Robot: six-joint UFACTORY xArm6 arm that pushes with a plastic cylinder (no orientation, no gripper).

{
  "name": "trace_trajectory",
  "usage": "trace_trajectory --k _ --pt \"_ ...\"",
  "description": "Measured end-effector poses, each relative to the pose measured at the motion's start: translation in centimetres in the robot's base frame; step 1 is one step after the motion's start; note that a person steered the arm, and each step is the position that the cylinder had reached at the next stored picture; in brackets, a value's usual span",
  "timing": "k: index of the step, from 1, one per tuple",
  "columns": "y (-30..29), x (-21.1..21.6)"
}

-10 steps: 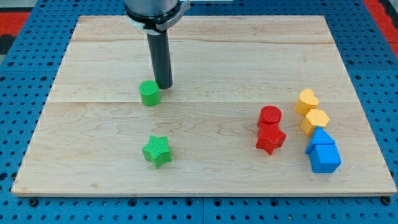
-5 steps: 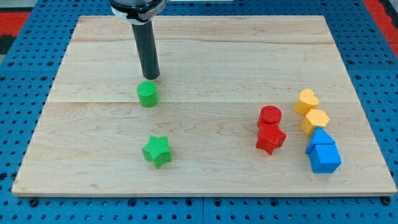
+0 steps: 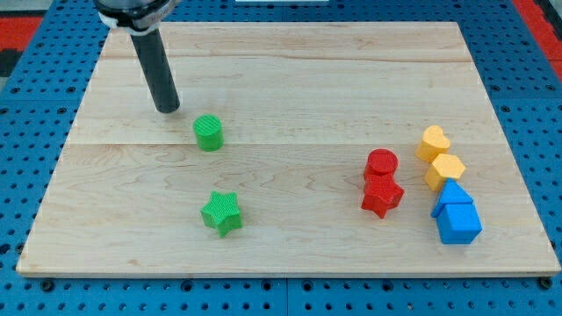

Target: Place the green circle diagonally to the green star

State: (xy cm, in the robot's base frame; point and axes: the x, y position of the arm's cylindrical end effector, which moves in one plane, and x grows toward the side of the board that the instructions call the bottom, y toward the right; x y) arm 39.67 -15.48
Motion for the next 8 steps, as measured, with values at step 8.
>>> trace_trajectory --k 8 --pt "25.0 -5.0"
